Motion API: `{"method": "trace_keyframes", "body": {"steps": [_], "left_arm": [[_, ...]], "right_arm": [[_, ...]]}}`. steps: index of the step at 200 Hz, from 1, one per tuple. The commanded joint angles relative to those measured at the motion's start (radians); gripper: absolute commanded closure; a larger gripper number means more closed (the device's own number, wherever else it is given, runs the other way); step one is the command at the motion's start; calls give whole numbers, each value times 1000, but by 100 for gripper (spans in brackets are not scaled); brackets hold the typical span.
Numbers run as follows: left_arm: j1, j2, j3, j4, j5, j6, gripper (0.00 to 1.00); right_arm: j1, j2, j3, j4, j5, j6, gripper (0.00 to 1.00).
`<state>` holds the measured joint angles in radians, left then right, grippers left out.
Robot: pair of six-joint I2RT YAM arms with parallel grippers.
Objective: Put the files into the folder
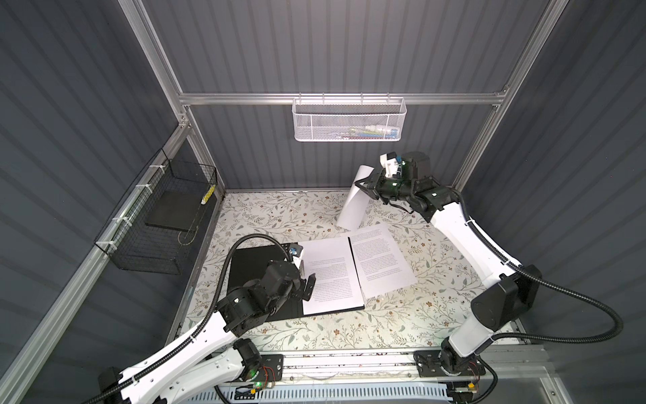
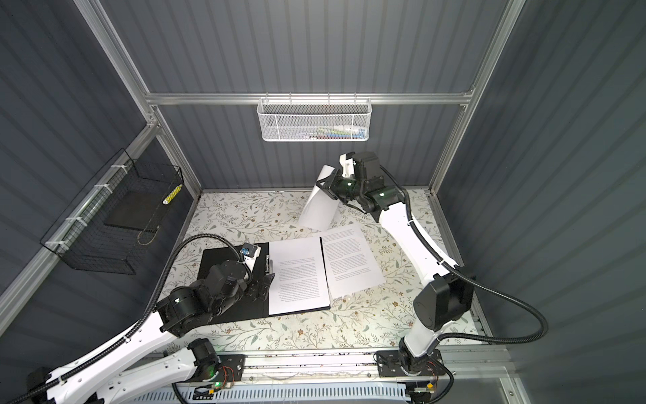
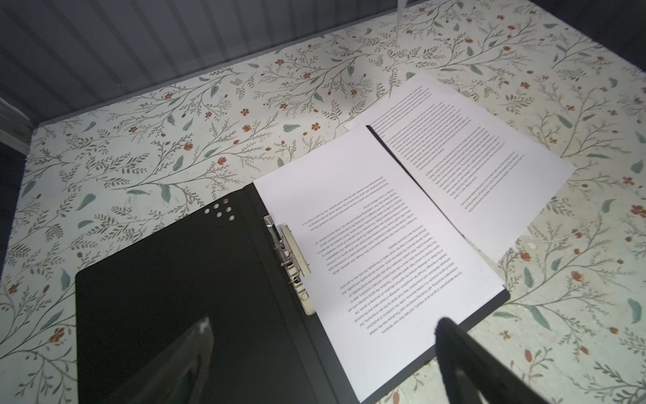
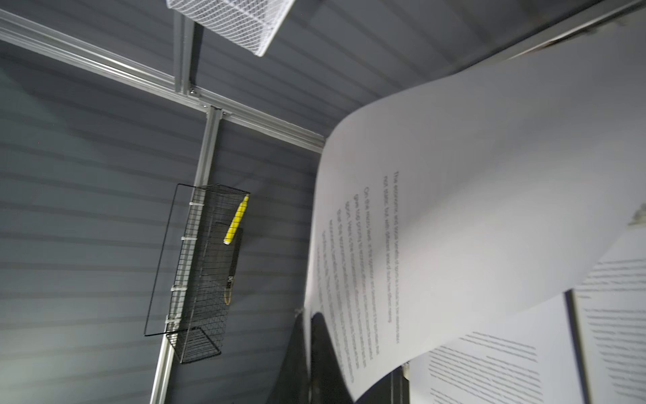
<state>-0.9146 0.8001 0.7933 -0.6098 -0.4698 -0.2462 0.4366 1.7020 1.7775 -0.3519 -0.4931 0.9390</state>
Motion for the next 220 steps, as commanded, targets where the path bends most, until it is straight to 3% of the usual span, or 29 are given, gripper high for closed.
{"method": "trace_keyframes", "body": {"steps": [1,35,96,124,174,220], "left_arm": [[4,-24,5,-17,-85,-5,0],[4,-41,-2,-21,-117,0,0],[3,-2,6,-13,-89,11,0],[4,13,8,-15,-71,10,0],[4,18,11,-21,-57,-2,0],[4,23,12,-21,-45,-4,0]], "right_arm": [[7,29,59,2,-16,27,98],[21,-55,-132,95,24,60,98],[45,-326,-803,304,299,146,97],[86,-411,-1035,406,398,228,96],[276,-457,-1189,424,588,377,93],[351,-453,-1208,421,649,463,89]]}}
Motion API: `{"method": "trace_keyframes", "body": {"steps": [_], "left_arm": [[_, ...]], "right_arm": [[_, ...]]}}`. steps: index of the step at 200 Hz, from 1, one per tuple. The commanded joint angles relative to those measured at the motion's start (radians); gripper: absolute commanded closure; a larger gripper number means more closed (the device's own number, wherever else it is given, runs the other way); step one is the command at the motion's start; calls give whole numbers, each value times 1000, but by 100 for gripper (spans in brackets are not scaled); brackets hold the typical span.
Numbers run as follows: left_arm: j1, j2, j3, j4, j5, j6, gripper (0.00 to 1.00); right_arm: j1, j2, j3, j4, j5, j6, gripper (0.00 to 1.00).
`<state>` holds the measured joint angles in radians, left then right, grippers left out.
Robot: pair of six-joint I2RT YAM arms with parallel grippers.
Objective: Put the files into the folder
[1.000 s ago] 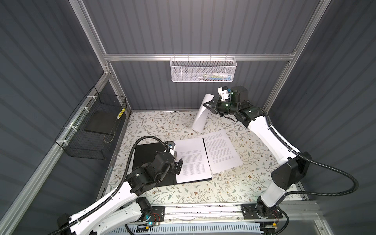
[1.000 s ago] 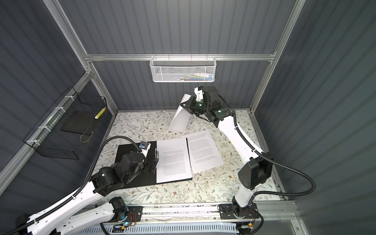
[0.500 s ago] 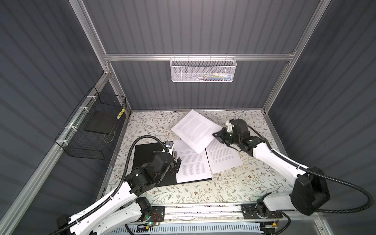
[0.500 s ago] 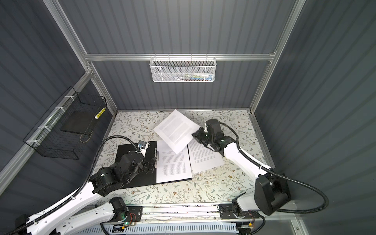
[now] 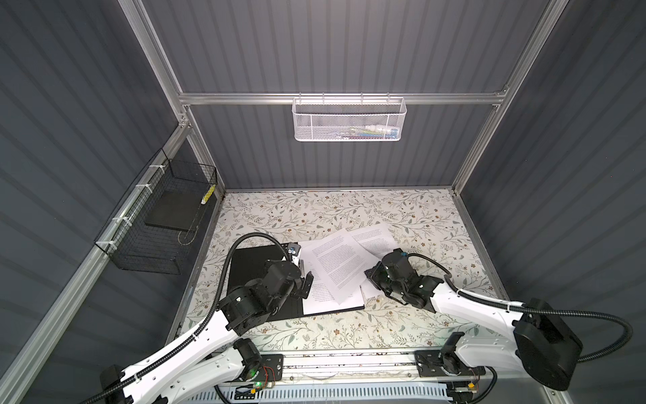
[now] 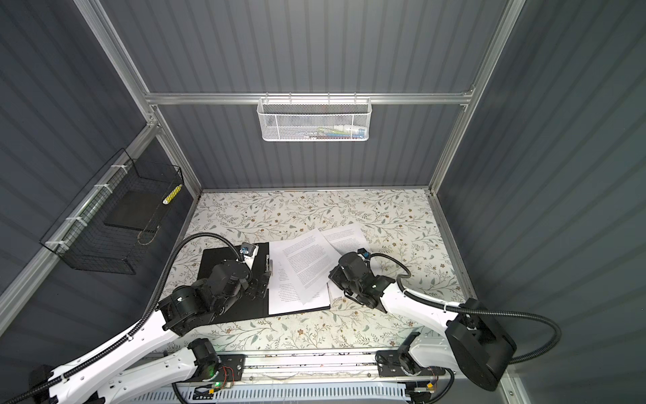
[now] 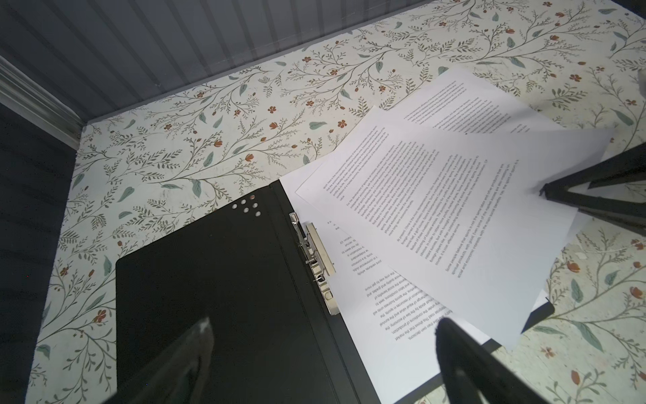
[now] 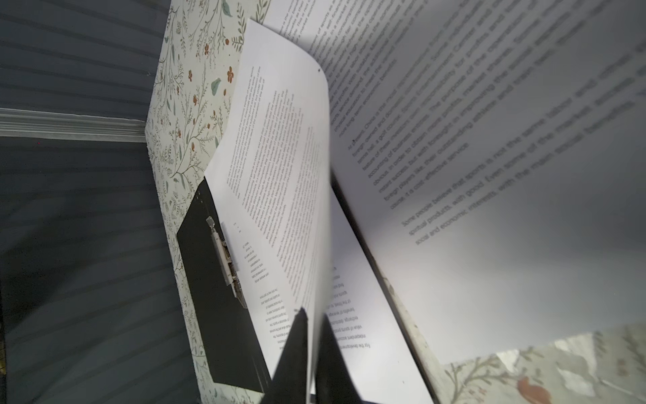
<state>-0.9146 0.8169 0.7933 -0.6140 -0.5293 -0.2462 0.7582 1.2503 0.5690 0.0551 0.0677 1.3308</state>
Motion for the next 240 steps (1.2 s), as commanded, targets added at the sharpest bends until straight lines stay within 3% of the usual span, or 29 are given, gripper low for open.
{"method": "trace_keyframes", "body": {"steps": [1,73,116,135,154,182,214,240], "left_arm": [[4,7,12,-18,14,-4,0],[4,28,18,-24,44,-6,0],[3,36,24,-40,68,-20,0],[4,47,28,-45,100,-25,0],[4,81,46,-56,163,-35,0],[4,160,59,-25,276,-80,0],[3,275,30,88,381,-164,1],[3,402,35,159,416,-243,9]], "right_arm": [[32,-1,1,12,91,74,89],[159,114,63,19,183,204,82],[190,98,48,-53,167,180,29],[189,48,30,-125,162,118,11],[165,-8,31,-252,171,16,1],[-14,-28,56,-279,-20,-254,1],[-186,131,243,-328,-234,-601,1],[-265,271,385,-339,-369,-745,1]]}}
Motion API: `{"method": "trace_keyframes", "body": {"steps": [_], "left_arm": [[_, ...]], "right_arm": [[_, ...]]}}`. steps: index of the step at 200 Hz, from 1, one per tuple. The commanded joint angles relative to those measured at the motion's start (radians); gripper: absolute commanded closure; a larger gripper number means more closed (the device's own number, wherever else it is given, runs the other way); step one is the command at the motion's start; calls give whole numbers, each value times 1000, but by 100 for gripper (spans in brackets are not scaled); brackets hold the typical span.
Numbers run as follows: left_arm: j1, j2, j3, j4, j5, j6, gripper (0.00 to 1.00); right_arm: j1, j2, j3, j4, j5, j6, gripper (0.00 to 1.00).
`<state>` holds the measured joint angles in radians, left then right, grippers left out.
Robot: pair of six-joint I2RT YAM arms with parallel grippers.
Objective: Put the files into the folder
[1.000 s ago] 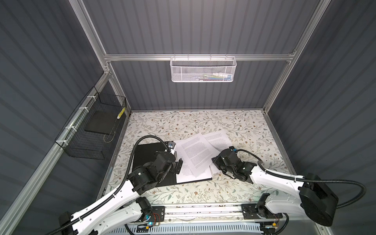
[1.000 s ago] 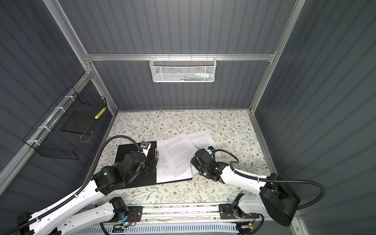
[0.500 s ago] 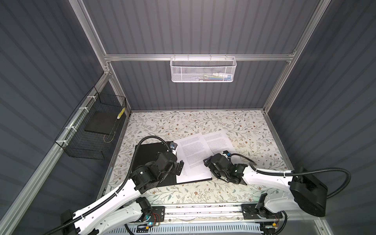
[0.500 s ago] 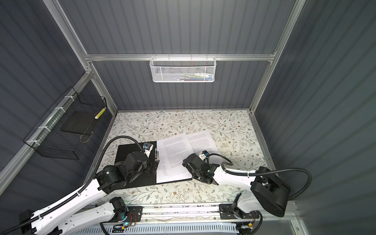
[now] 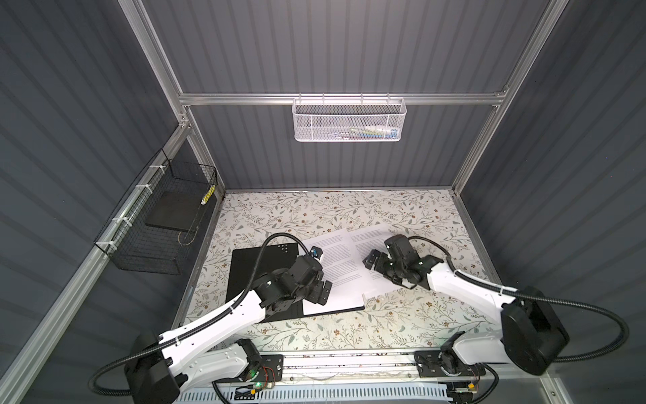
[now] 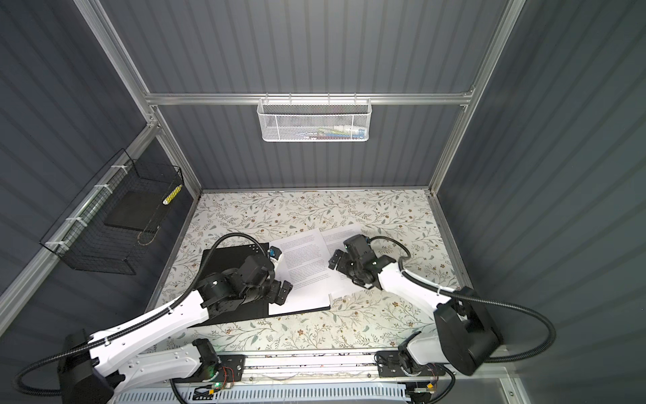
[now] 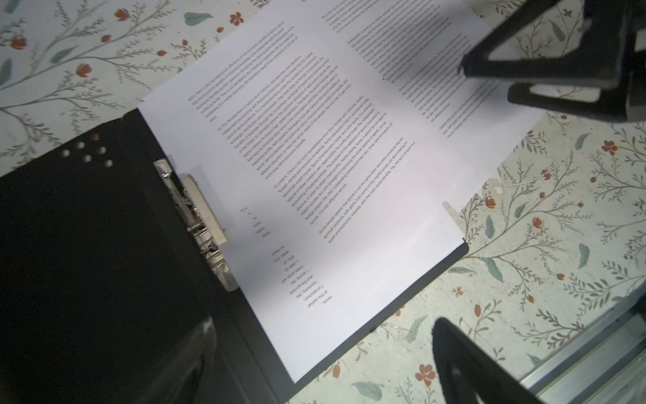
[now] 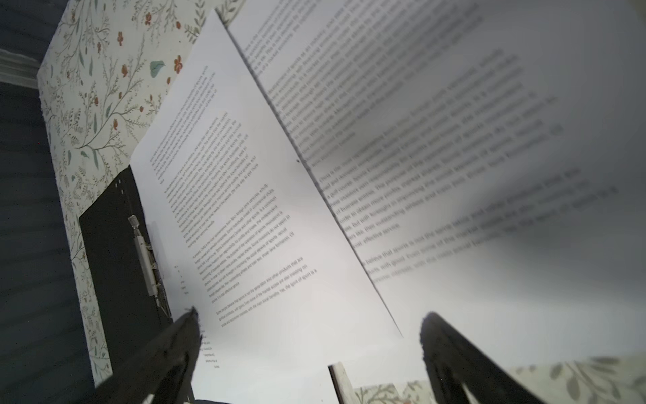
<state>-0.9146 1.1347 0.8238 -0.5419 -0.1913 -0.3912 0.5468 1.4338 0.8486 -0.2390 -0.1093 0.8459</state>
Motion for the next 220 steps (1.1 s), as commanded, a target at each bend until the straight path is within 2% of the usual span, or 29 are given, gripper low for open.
{"method": "trace_keyframes", "body": {"steps": [1,20,43,66,96,173,220], "left_arm": [[3,90,5,89,79,-99,9],[4,184,22,134,95,-133,17],[6,296,67,151,89,-152,29],[6,369,108,154,80,-153,34],[7,434,140,162,86,-150,39],[31,541,176,146,80,-121,59],[30,570,164,164,96,-114,60]], "right_arm": [[-55,93,109,-46,-196,-263,1],[-91,203,204,-61,-310,-317,2],[-108,315,294,-92,-355,-360,5],[-115,383,344,-108,-372,-374,9],[-125,421,370,-111,-378,-387,11],[-149,478,434,-142,-424,-423,11],[-152,510,472,-176,-438,-438,11]]}}
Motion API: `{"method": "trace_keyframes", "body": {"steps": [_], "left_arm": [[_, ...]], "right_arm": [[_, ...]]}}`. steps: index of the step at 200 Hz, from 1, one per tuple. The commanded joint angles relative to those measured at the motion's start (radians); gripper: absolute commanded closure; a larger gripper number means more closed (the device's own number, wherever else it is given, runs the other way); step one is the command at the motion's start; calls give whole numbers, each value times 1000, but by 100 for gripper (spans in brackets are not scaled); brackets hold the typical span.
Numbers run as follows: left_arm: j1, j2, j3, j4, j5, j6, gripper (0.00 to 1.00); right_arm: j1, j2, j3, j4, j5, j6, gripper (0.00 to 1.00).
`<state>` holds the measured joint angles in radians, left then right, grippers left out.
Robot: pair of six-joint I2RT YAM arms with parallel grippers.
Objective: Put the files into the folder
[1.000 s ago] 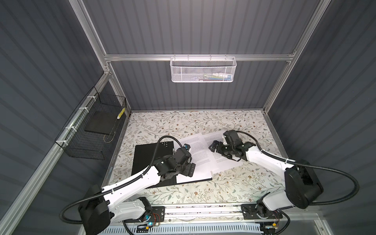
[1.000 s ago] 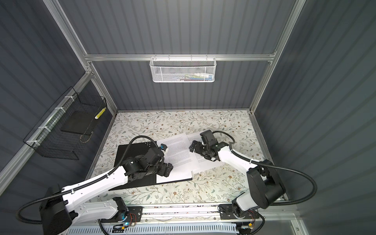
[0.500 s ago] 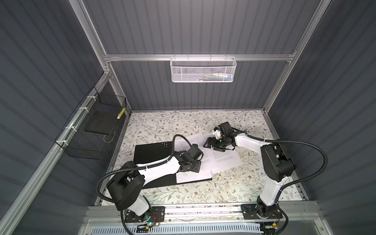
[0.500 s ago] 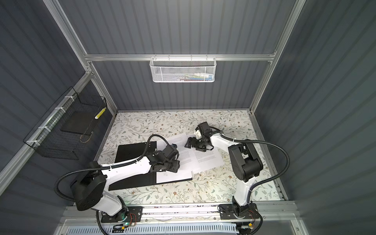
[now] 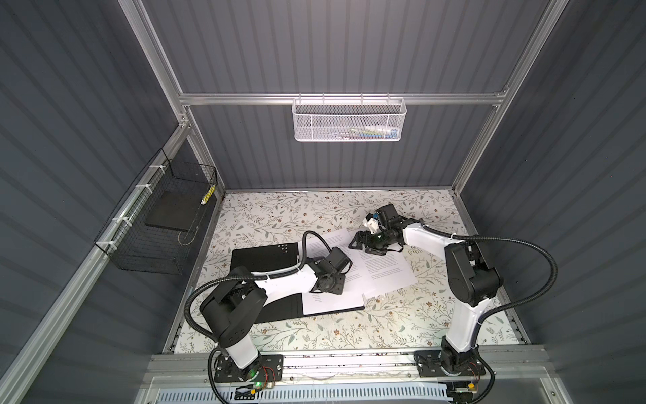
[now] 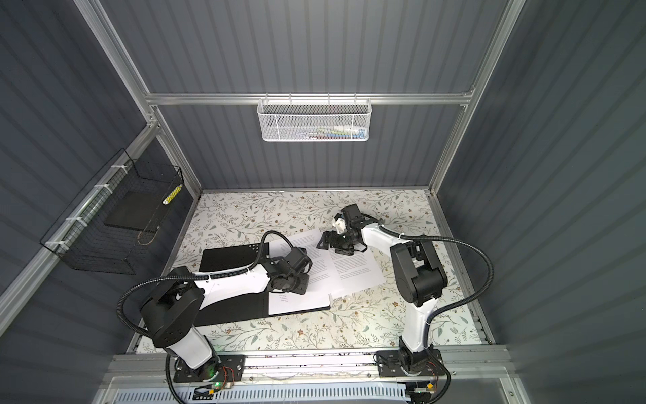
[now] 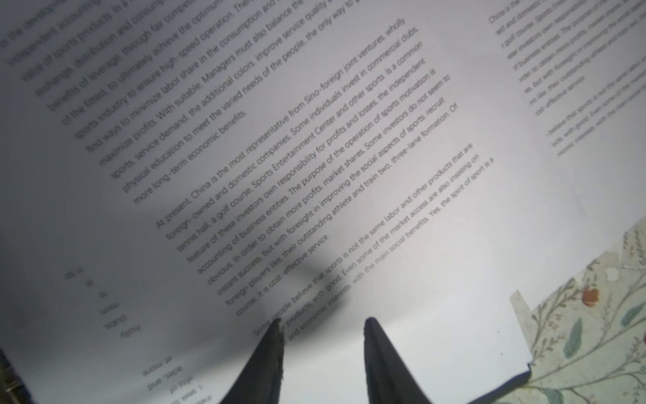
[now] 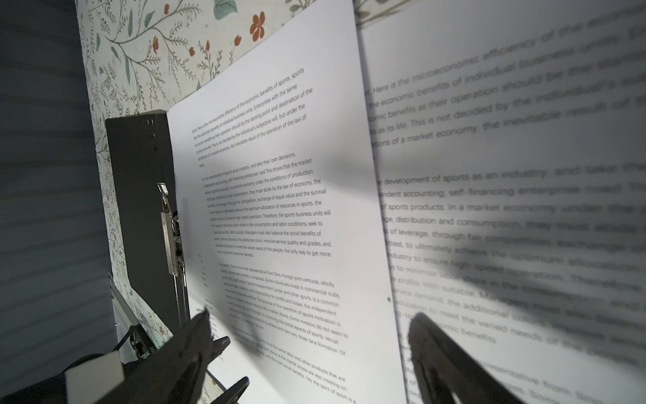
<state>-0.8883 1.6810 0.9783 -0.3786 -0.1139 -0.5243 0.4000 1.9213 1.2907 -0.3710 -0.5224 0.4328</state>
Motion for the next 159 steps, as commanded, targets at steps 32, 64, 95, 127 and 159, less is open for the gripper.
{"method": "trace_keyframes", "body": {"steps": [32,64,95,127,159], "left_arm": [[4,55,-4,4,27,16,61],[4,78,-41,20,53,5,62],[4,98,-68,19,69,-2,63],[4,90,-92,18,74,-6,63],[3,82,-101,18,77,-11,63]], "right_arm": [[-4,41,44,-47,-35,-29,11],[-5,66,61,-62,-44,-41,11],[-5,96,81,-77,-51,-54,10],[-6,128,107,-91,-42,-69,9],[-6,177,150,-115,-54,-76,9]]}}
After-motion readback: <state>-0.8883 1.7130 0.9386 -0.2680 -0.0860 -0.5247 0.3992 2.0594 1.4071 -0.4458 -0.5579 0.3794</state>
